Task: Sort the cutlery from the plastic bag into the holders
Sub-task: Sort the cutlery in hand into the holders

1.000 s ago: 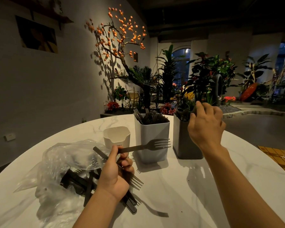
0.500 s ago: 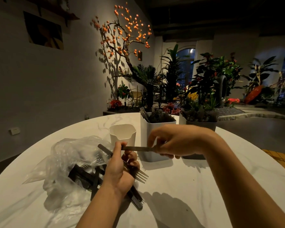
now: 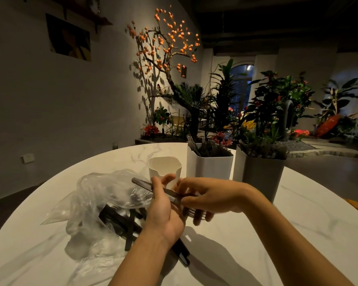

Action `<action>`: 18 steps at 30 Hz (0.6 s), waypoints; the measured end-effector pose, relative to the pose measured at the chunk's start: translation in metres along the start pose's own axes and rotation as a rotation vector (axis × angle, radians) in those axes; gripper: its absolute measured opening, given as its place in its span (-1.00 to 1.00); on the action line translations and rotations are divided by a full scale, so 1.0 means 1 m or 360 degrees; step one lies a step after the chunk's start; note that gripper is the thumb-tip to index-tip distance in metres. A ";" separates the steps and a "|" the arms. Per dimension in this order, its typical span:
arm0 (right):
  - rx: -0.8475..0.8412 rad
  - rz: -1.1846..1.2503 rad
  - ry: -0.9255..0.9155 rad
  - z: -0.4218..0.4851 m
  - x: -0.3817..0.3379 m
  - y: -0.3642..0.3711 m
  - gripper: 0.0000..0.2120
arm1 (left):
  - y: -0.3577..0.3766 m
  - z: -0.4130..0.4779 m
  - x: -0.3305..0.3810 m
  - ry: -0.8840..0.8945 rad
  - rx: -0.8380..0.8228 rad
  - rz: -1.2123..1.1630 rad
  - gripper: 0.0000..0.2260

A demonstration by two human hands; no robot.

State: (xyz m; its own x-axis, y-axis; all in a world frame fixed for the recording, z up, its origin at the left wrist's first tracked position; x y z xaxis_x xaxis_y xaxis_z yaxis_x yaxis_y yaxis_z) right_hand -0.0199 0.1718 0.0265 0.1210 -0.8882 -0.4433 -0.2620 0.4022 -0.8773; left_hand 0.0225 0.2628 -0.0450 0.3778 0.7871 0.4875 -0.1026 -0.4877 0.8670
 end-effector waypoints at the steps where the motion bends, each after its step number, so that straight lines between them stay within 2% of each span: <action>1: -0.0034 0.0022 0.0004 -0.002 0.001 0.000 -0.77 | 0.000 0.000 -0.001 0.0000 -0.0008 0.0024 -0.56; 6: -0.0022 0.0080 0.0048 -0.010 0.011 -0.014 -0.73 | 0.002 0.003 -0.003 0.0002 -0.0079 0.0110 -0.60; 9: -0.0009 0.0014 0.0130 -0.024 0.021 -0.030 -0.75 | -0.001 0.007 0.003 0.0127 0.0005 0.0189 -0.65; 11: -0.0048 -0.0022 0.0200 -0.034 0.030 -0.037 -0.70 | -0.004 0.008 0.008 0.0236 0.0074 0.0305 -0.68; 14: -0.0086 0.0153 0.0199 -0.047 0.037 -0.044 -0.65 | -0.004 0.007 0.005 0.0225 0.0041 0.0429 -0.73; 18: 0.0248 0.0507 0.0137 -0.055 0.044 -0.067 -0.72 | 0.000 0.005 -0.004 0.0150 -0.0081 0.0500 -0.71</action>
State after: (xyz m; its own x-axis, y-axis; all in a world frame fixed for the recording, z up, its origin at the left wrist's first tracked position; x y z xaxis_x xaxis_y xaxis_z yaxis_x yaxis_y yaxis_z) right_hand -0.0492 0.0932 0.0760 -0.0258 -0.7257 -0.6876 -0.1238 0.6848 -0.7181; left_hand 0.0252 0.2579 -0.0476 0.2340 0.6337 0.7373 -0.2477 -0.6945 0.6755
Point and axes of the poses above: each hand's wrist, its own z-axis towards the middle knuckle, its own y-axis out of the palm, x = y × z, the point moved 5 cm from there along z, towards the middle knuckle, and after that the axes turned 10 degrees about -z, right-handed, at the moved point
